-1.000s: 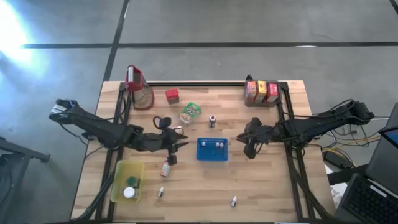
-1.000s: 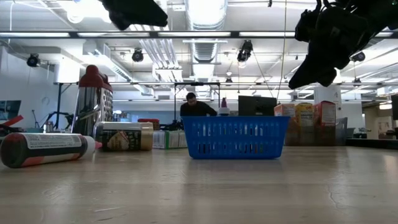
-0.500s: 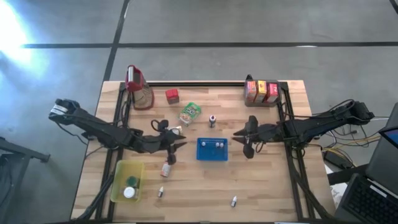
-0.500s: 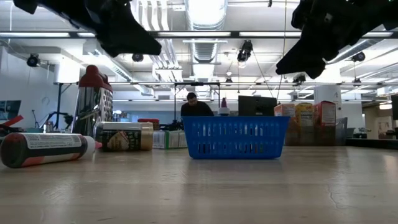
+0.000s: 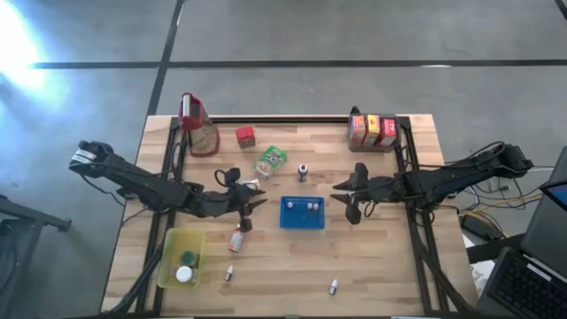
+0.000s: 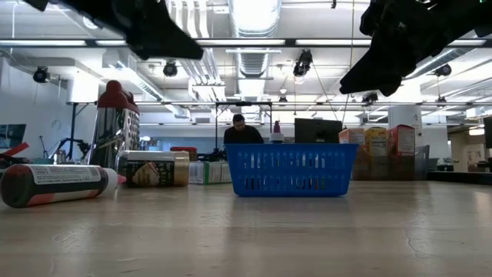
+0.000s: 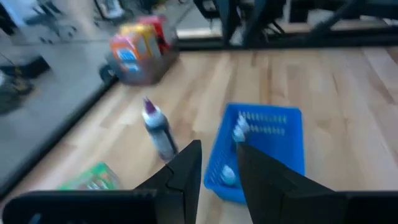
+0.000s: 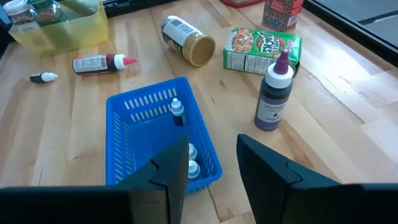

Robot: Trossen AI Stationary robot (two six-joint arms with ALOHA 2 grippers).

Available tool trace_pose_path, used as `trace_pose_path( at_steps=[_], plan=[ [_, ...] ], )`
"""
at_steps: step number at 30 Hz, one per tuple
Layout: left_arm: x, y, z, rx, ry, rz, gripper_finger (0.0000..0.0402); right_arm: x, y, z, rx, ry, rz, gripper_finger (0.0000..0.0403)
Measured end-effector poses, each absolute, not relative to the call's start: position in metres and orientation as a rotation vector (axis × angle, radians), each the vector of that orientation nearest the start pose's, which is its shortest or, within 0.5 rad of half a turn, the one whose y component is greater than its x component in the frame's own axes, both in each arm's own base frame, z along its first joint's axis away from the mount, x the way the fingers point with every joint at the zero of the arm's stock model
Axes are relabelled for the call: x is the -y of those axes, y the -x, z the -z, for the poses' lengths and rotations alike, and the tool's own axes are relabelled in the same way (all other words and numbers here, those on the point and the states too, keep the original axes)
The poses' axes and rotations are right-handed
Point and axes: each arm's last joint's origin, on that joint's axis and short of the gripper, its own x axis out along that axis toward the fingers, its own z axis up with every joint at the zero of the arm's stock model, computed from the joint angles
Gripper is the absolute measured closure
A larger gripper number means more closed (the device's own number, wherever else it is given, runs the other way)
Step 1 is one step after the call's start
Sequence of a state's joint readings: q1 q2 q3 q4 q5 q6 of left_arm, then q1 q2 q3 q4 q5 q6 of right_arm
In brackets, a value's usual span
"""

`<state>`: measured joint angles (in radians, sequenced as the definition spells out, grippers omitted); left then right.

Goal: Pick & Place Kitchen Items
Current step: Put the red seasoning can into the yellow bin

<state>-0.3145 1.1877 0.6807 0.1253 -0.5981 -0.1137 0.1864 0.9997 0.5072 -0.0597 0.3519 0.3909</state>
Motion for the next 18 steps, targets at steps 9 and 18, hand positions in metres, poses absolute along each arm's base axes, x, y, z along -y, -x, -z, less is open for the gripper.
trace_pose_path(
  at_steps=[9, 18],
  plan=[
    [0.062, -0.247, -0.264, -0.285, -0.066, -0.317, 0.0293, -0.028, -0.200, -0.212, -0.495, -0.234, 0.263, 0.0252],
    [0.054, -0.246, -0.271, -0.384, -0.021, -0.348, 0.0230, -0.028, -0.200, -0.212, -0.497, -0.230, 0.262, 0.0238]
  ],
)
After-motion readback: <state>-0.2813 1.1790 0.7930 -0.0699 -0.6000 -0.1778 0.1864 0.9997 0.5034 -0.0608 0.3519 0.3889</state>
